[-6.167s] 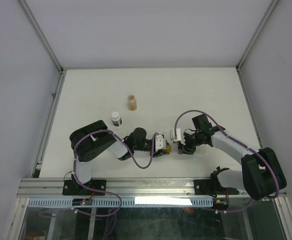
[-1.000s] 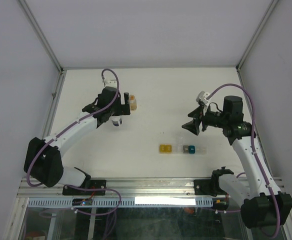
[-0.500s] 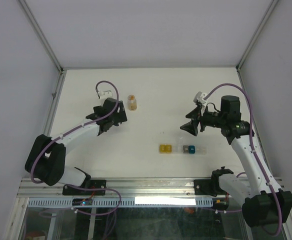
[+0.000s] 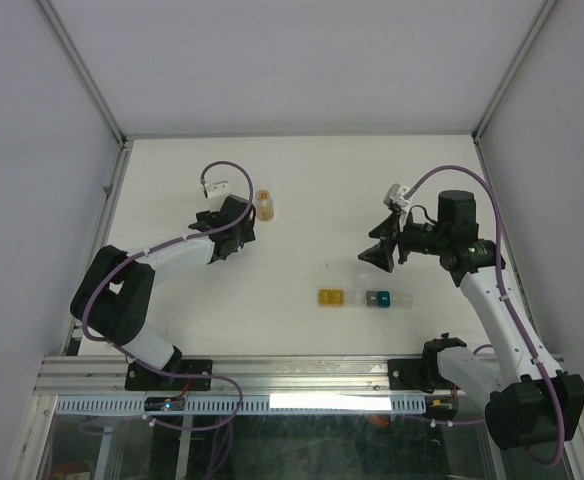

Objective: Sort the pills into containers

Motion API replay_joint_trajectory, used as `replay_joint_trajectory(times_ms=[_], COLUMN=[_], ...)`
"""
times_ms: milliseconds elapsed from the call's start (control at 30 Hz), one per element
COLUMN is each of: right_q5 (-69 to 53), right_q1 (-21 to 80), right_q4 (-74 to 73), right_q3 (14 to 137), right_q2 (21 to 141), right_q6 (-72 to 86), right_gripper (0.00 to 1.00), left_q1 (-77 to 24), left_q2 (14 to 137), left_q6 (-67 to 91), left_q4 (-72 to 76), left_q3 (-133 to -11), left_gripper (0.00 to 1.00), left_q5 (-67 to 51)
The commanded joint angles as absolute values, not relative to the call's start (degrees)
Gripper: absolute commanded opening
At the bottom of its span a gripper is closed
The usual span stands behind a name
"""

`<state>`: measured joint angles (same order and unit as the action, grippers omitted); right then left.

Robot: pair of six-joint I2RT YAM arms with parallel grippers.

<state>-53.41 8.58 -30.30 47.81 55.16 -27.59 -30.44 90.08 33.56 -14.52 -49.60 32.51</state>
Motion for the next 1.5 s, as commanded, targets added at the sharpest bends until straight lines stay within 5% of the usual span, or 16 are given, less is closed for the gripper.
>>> replay_joint_trajectory(times_ms=[0, 200, 400, 600, 767, 1133, 1467], right_q5=[-54.23, -53.89, -54.75, -60.13, -67.20, -75.00, -70.80], right_q1=[9.23, 9.14, 9.18, 9.38, 10.03, 10.11, 10.90], right_q4=[-29.33, -29.30, -29.27, -30.20, -31.89, -39.83, -34.71], right_q3=[48.37, 48.16, 48.03, 47.75, 46.93, 47.25, 45.55], right_q2=[55.13, 55.13, 55.32, 55.00, 53.10, 49.69, 47.01], right_q6=[-28.21, -28.38, -28.43, -30.88, -36.26, -49.00, -47.45], right_gripper=[0.68, 0.68, 0.68, 0.69, 0.69, 0.86, 0.89], left_q1=[-30.85, -30.78, -31.14, -36.45, -44.02, -48.38, -53.82], left_q2=[91.15, 91.67, 88.68, 79.84, 73.86, 70.12, 74.95], left_q6=[34.14, 32.55, 30.49, 28.02, 25.52, 27.05, 30.64], left_q4=[-11.28, -11.38, -11.92, -12.49, -8.34, 29.55, 38.85], left_q3=[-52.88, -53.62, -52.51, -48.93, -46.19, -37.16, -40.16], left_gripper=[0.73, 0.60, 0.23, 0.06, 0.00, 0.00, 0.00], left_q5=[34.52, 32.14, 29.14, 23.28, 14.11, -20.86, -18.53])
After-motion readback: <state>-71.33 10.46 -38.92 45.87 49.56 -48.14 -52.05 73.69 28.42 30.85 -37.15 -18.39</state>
